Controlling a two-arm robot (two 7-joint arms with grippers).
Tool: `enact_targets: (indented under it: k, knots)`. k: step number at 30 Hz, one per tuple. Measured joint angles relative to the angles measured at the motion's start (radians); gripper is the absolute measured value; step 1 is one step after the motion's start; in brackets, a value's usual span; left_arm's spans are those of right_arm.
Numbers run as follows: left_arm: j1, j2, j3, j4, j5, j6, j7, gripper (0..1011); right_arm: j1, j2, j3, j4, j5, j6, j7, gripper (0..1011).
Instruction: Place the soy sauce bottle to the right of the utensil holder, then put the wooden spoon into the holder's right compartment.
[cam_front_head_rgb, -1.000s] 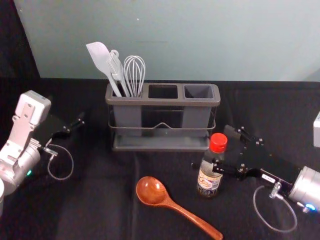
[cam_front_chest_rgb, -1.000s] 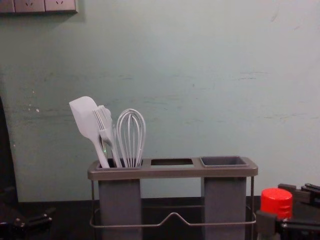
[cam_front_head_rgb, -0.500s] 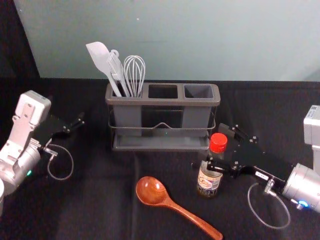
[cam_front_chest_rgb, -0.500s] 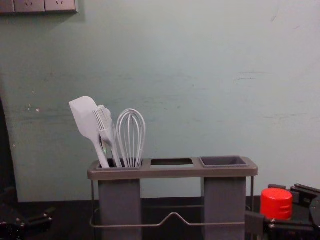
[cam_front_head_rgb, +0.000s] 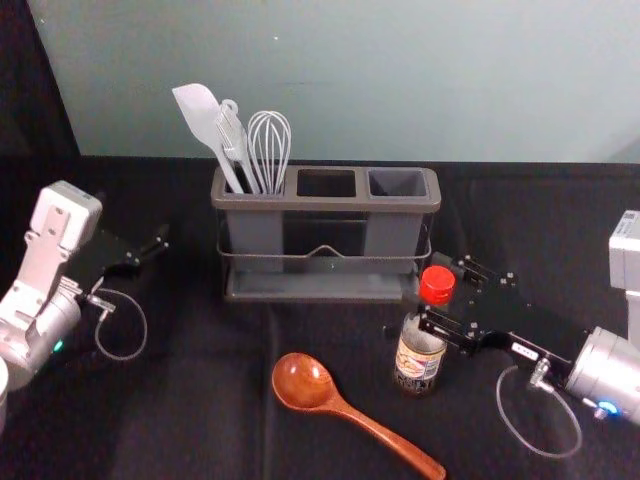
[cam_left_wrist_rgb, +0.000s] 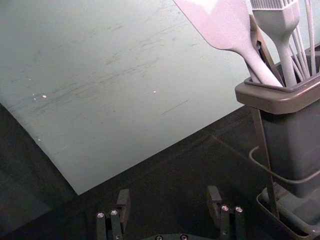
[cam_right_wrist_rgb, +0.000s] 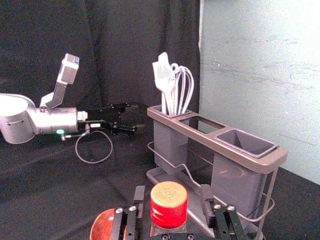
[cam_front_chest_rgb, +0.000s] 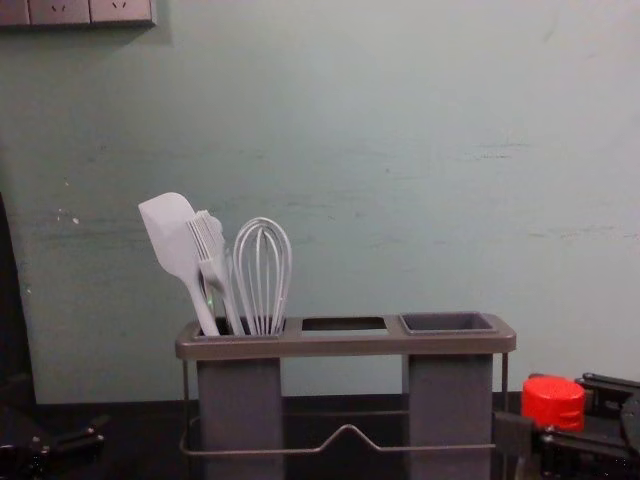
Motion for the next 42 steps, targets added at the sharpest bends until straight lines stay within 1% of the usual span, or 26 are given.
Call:
enact_targets:
  k: [3, 5, 6, 7, 11, 19, 22, 26, 29, 34, 38, 39, 40, 42]
  knots:
    - [0.000, 0.000, 0.000, 0.000, 0.000, 0.000, 0.000, 1005, 0.000, 0.000, 0.000, 0.000, 0.000, 0.000, 0.000, 627]
    - [0.000, 0.000, 0.000, 0.000, 0.000, 0.000, 0.000, 1005, 0.000, 0.000, 0.000, -0.001, 0.001, 0.000, 0.000, 547]
    - [0.000, 0.000, 0.000, 0.000, 0.000, 0.000, 0.000, 1005, 0.000, 0.000, 0.000, -0.001, 0.001, 0.000, 0.000, 526]
    - [0.000, 0.000, 0.000, 0.000, 0.000, 0.000, 0.000, 1005, -0.001, 0.000, 0.001, -0.001, 0.001, 0.000, 0.000, 463]
    - [0.000, 0.000, 0.000, 0.000, 0.000, 0.000, 0.000, 1005, -0.001, 0.000, 0.001, -0.001, 0.001, 0.000, 0.000, 392]
    - [0.000, 0.000, 0.000, 0.000, 0.000, 0.000, 0.000, 1005, -0.001, 0.000, 0.001, -0.001, 0.002, 0.000, 0.000, 390]
    - [0.000, 0.000, 0.000, 0.000, 0.000, 0.000, 0.000, 1005, -0.004, 0.006, 0.001, -0.010, -0.007, 0.002, -0.008, 390]
    - [0.000, 0.000, 0.000, 0.000, 0.000, 0.000, 0.000, 1005, -0.015, 0.019, 0.013, -0.035, -0.009, 0.019, -0.019, 392]
    - [0.000, 0.000, 0.000, 0.000, 0.000, 0.000, 0.000, 1005, -0.030, 0.033, 0.032, -0.063, 0.002, 0.025, -0.023, 390]
    - [0.000, 0.000, 0.000, 0.000, 0.000, 0.000, 0.000, 1005, -0.066, 0.062, 0.082, -0.108, 0.038, 0.024, -0.027, 392]
    - [0.000, 0.000, 0.000, 0.000, 0.000, 0.000, 0.000, 1005, -0.087, 0.078, 0.120, -0.117, 0.064, 0.020, -0.030, 392]
    - [0.000, 0.000, 0.000, 0.000, 0.000, 0.000, 0.000, 1005, -0.089, 0.081, 0.128, -0.117, 0.072, 0.019, -0.029, 392]
    - [0.000, 0.000, 0.000, 0.000, 0.000, 0.000, 0.000, 1005, -0.094, 0.086, 0.143, -0.112, 0.083, 0.016, -0.029, 390]
    - [0.000, 0.000, 0.000, 0.000, 0.000, 0.000, 0.000, 1005, -0.097, 0.092, 0.156, -0.105, 0.091, 0.016, -0.029, 390]
